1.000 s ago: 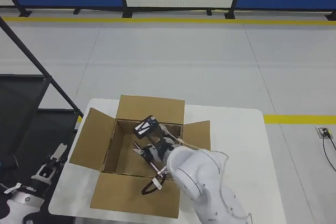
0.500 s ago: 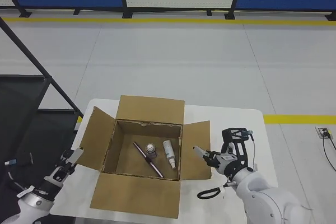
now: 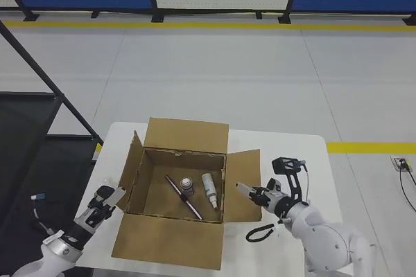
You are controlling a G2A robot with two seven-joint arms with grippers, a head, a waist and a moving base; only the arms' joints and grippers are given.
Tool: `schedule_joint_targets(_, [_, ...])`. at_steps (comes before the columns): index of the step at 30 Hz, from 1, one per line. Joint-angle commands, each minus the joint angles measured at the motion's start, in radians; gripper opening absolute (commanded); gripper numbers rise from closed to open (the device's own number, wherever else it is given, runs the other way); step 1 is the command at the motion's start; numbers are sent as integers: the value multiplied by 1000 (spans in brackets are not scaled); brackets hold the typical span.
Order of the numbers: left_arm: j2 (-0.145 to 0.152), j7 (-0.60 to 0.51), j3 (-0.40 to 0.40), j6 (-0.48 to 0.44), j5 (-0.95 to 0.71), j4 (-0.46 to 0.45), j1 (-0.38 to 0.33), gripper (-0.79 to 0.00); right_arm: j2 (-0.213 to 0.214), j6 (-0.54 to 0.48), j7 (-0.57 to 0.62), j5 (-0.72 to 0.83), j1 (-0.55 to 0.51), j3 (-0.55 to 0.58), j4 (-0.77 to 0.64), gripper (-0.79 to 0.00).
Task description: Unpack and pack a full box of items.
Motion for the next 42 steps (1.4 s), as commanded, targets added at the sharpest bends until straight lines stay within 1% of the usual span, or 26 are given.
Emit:
schedule_joint_targets(1, [0,-6,15,2,9,-3,0,0,5,-23,41,58,22,9,26,0])
schedule_joint_targets(3, [0,-9,31,12,17,3,-8,0,10,-51,67,124,44,20,48,0])
schedule_joint_targets(5, [0,-13,49,26,25,12,-21,0,14,-80,53,199,57,28,63,0])
schedule_joint_targets(9, [1,-22,80,39,44,24,-41,0,23,-189,52,366,69,28,87,0])
schedule_joint_targets(13, [1,-23,113,49,68,40,-60,0,32,-287,67,544,110,11,156,0])
schedule_joint_targets(15, [1,-22,131,56,78,49,-70,0,36,-307,75,595,145,-4,213,0])
schedule_joint_targets(18, [0,-18,160,71,91,66,-90,0,38,-306,46,649,204,-37,312,0])
schedule_joint_targets(20, [-1,-12,180,82,99,79,-103,0,39,-307,19,651,245,-64,379,0])
schedule_joint_targets(23, [-3,-1,206,100,103,97,-120,0,39,-303,-53,626,290,-105,460,0])
schedule_joint_targets(26, [-5,12,227,124,94,111,-133,0,38,-270,-120,586,319,-144,524,0])
schedule_joint_targets(29, [-8,45,232,151,78,119,-137,0,36,-230,-157,570,350,-182,583,0])
schedule_joint_targets(31, [-9,51,231,155,70,119,-137,0,37,-230,-172,568,365,-203,617,0])
schedule_joint_targets(35, [-9,51,231,155,70,119,-137,0,40,-217,-223,515,376,-231,646,0])
schedule_joint_targets(38, [-9,51,231,155,70,119,-137,0,43,-194,-261,443,377,-264,636,0])
schedule_joint_targets(40, [-10,62,232,165,70,124,-136,0,44,-207,-280,413,371,-286,623,0])
schedule_joint_targets(42, [-11,84,240,184,77,130,-145,0,47,-170,-294,358,372,-300,618,0])
